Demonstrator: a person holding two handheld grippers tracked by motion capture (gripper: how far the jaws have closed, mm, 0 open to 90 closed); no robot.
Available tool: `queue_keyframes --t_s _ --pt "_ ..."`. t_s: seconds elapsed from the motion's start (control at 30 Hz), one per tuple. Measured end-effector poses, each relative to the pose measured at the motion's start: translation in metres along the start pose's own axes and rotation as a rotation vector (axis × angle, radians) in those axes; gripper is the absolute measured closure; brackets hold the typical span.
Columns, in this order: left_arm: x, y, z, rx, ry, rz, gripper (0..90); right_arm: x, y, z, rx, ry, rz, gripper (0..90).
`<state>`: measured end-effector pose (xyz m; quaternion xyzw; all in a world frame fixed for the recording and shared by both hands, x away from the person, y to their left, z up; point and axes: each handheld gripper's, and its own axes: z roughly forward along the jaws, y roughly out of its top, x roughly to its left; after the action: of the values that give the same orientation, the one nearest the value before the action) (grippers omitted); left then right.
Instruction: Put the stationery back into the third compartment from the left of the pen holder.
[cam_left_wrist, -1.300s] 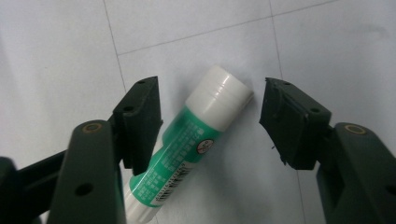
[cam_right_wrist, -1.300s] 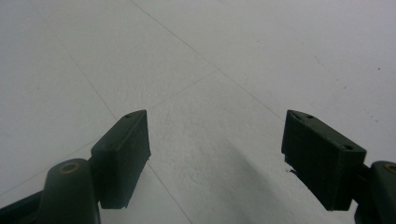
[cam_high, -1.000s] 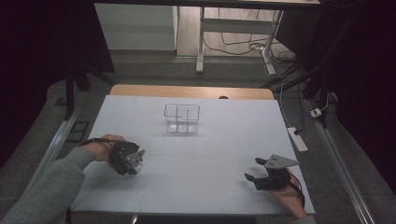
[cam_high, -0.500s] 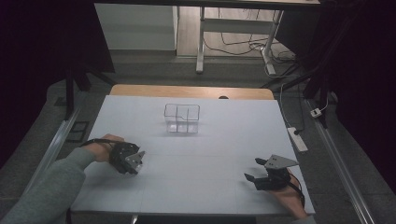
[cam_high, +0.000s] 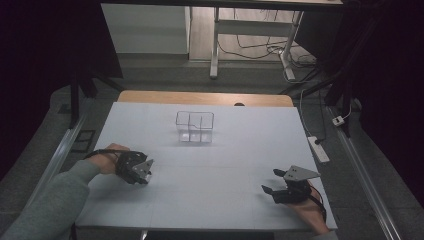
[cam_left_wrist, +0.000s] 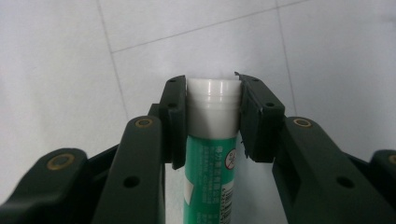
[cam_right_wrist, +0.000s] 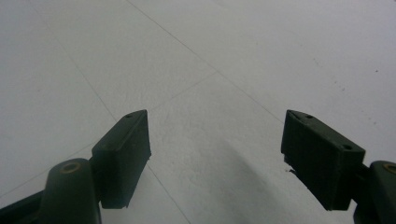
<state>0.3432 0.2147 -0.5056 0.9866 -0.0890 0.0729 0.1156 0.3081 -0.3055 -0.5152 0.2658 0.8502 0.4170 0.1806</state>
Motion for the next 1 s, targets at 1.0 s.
queue_keyframes --t_s 1.0 --pt "0.0 0.005 -0.035 -0.257 0.208 -0.366 64.5 0.0 0.0 0.001 0.009 0.002 0.004 23.7"
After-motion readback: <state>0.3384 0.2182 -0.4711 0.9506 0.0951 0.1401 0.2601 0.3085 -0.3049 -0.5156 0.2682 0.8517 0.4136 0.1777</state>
